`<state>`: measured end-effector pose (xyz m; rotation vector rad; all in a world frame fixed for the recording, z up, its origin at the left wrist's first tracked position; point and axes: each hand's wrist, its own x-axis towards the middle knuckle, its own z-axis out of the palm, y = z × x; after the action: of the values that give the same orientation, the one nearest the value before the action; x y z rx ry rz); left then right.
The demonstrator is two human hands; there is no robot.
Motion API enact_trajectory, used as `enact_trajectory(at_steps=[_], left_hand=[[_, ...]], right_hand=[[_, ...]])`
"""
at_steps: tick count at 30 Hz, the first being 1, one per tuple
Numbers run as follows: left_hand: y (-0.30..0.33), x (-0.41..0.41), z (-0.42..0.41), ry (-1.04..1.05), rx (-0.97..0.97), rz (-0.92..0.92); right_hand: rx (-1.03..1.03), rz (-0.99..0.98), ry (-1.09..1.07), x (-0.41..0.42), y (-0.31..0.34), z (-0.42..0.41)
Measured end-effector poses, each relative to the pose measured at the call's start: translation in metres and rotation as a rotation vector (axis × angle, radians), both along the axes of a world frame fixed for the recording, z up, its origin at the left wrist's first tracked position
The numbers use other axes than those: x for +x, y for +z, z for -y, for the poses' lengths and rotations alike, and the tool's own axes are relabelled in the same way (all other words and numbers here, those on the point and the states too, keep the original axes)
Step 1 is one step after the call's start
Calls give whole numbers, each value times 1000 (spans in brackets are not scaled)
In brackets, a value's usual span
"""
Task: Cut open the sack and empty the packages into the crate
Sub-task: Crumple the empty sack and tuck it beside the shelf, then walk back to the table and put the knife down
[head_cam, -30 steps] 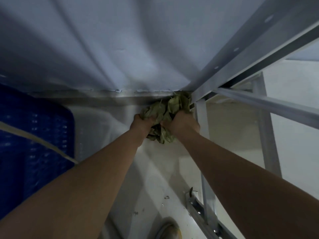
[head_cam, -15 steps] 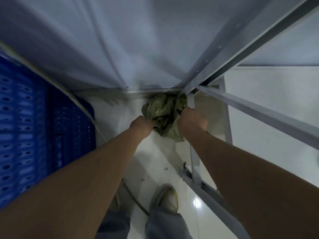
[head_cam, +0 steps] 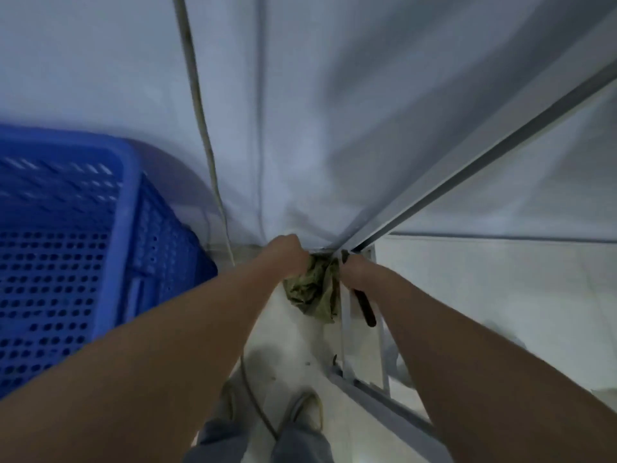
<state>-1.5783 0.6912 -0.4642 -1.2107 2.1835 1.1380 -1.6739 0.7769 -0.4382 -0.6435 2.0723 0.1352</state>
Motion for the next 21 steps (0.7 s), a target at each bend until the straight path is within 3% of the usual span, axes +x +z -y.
enact_trajectory(at_steps=[6, 11, 16, 21], left_hand=[[149, 19, 15, -149, -184, -56], [284, 41, 17, -295, -356, -70], [390, 73, 3, -371, -467, -53], [477, 119, -10, -356, -633, -37]], right_hand=[[35, -142, 162, 14, 139, -2], [-177, -299, -38, 33, 256, -9], [-287, -214, -137, 53, 359, -9], [-308, -116, -49, 78, 460, -11]])
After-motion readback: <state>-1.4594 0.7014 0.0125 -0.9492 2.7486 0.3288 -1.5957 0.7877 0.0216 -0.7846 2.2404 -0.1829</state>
